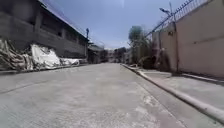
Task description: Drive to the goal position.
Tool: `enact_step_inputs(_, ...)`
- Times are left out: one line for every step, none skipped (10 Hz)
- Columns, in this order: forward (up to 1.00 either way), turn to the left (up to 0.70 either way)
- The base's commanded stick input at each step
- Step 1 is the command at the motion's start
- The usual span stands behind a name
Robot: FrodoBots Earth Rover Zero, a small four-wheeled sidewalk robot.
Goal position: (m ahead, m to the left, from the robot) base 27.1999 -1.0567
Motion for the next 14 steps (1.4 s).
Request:
enact_step_inputs(1.0, 0.03)
enact_step_inputs(1.0, 0.03)
enact_step_inputs(1.0, 0.03)
enact_step_inputs(1.0, 0.34)
enact_step_inputs(1.0, 0.43)
enact_step_inputs(1.0, 0.31)
enact_step_inputs(1.0, 0.03)
enact_step_inputs(1.0, 0.03)
enact_step_inputs(1.0, 0.03)
enact_step_inputs(1.0, -0.1)
enact_step_inputs(1.0, -0.24)
enact_step_inputs(1.0, -0.36)
enact_step_inputs(1.0, -0.03)
enact_step_inputs(1.0, -0.19)
